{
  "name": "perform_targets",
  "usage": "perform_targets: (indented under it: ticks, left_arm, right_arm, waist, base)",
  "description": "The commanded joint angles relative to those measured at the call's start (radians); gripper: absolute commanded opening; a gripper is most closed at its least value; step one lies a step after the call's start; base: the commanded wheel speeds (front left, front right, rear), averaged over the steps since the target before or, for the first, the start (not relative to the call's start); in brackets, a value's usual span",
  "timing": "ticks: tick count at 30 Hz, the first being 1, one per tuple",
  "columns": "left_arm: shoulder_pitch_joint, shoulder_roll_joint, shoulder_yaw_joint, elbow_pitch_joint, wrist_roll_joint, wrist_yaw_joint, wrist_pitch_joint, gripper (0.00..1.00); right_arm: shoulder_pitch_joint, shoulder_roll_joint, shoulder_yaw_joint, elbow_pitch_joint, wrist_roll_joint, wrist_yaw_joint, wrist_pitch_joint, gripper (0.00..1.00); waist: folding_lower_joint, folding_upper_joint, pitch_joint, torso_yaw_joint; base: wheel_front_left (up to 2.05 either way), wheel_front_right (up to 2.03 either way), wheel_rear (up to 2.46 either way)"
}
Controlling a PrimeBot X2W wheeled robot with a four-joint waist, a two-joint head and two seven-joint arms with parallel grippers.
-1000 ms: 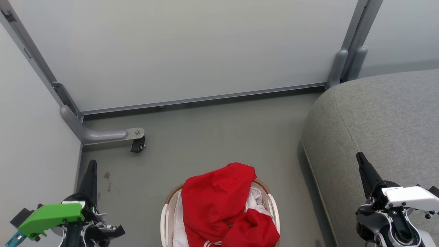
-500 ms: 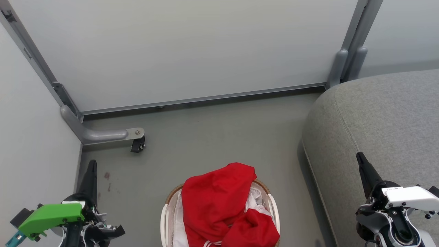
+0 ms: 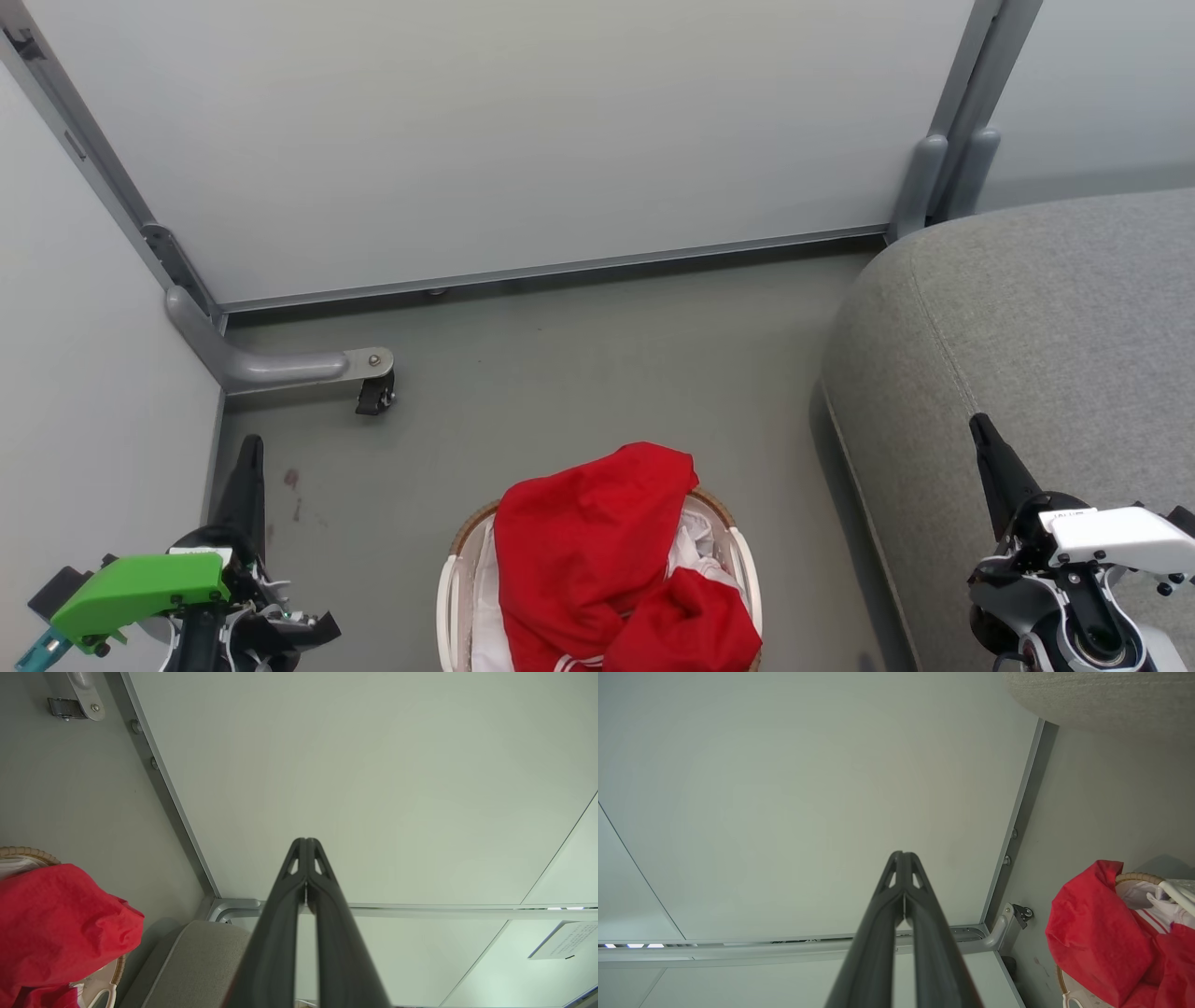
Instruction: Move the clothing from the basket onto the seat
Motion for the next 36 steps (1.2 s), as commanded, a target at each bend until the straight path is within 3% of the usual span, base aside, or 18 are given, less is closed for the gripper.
perform_targets:
  ticks: [1, 36]
  left_arm:
    - [-0.011, 0.005, 0.001, -0.002, -0.003, -0.004, 0.003, 0.00]
    - [-0.011, 0.005, 0.001, -0.002, -0.003, -0.004, 0.003, 0.00]
  right_arm:
    - [0.012, -0.006, -0.001, -0.003, 0.003, 0.000, 0.002, 0.00]
    - [0.012, -0.006, -0.001, -0.003, 0.003, 0.000, 0.002, 0.00]
  waist:
    - [0.0000, 0.0000, 0.000, 0.000]
    - [0.0000, 0.0000, 0.000, 0.000]
  base:
    - [0.00, 0.00, 0.00]
    - [0.00, 0.00, 0.00]
